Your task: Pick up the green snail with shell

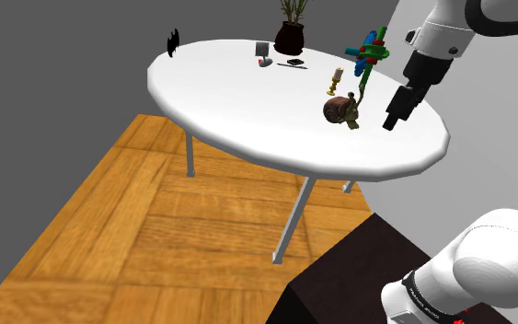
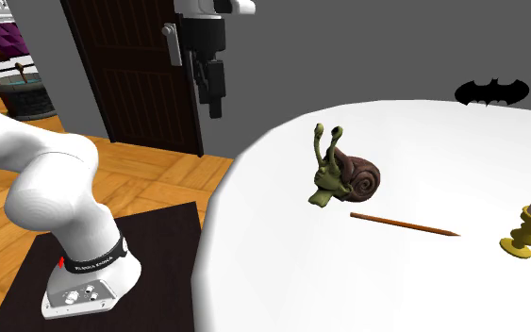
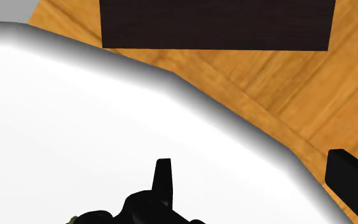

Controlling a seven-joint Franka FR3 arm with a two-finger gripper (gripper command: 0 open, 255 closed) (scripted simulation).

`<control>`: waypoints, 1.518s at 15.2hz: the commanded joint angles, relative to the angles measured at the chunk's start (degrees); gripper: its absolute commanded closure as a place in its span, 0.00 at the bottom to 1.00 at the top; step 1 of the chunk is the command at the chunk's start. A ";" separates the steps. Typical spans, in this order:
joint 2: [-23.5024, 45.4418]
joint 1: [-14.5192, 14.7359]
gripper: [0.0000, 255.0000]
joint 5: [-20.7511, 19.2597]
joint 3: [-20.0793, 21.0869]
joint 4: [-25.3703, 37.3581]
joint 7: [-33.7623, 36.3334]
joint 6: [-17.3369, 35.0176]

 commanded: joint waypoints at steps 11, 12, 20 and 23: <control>15.73 -3.93 0.00 -4.06 -3.17 9.83 2.19 11.75; 17.32 -4.28 0.00 -4.37 -3.51 11.11 2.42 12.65; 30.10 -6.91 0.00 -5.87 -6.36 23.35 4.04 18.06; 31.25 -7.20 0.00 -6.02 -6.71 23.08 4.37 19.97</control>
